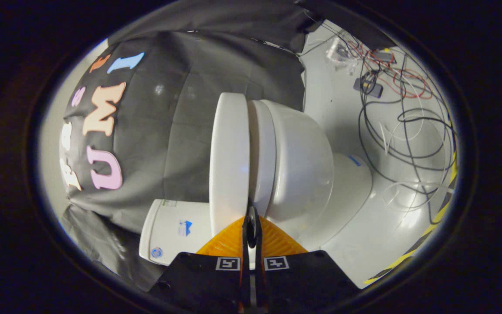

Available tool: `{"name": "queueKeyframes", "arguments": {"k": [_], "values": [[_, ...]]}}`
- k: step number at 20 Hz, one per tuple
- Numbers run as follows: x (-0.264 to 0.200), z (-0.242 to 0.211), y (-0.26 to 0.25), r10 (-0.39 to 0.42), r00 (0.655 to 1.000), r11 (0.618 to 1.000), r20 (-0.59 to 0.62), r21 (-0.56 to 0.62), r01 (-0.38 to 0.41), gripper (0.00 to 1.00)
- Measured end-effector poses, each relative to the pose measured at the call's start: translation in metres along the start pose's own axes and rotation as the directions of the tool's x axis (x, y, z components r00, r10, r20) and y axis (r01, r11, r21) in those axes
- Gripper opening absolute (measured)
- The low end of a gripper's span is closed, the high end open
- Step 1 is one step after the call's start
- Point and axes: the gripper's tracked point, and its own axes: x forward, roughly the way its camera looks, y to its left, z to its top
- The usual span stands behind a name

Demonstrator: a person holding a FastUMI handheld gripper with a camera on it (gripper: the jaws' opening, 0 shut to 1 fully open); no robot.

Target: Open the toilet lid.

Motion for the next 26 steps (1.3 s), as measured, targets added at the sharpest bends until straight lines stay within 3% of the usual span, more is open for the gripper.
{"name": "queueKeyframes", "arguments": {"k": [9, 16, 19, 23, 26], "values": [[-0.009, 0.006, 0.015, -0.135, 0.991, 0.99, 0.028, -0.032, 0.135, 0.06], [-0.02, 0.013, 0.051, -0.091, 0.993, 0.994, 0.073, -0.053, 0.095, 0.02], [-0.02, 0.011, 0.057, -0.107, 0.991, 0.991, 0.076, -0.078, 0.113, 0.01], [-0.024, 0.015, 0.076, -0.079, 0.991, 0.995, 0.103, -0.046, 0.084, 0.01], [-0.029, 0.009, 0.101, -0.062, 0.992, 0.989, 0.11, -0.124, 0.075, 0.01]]}}
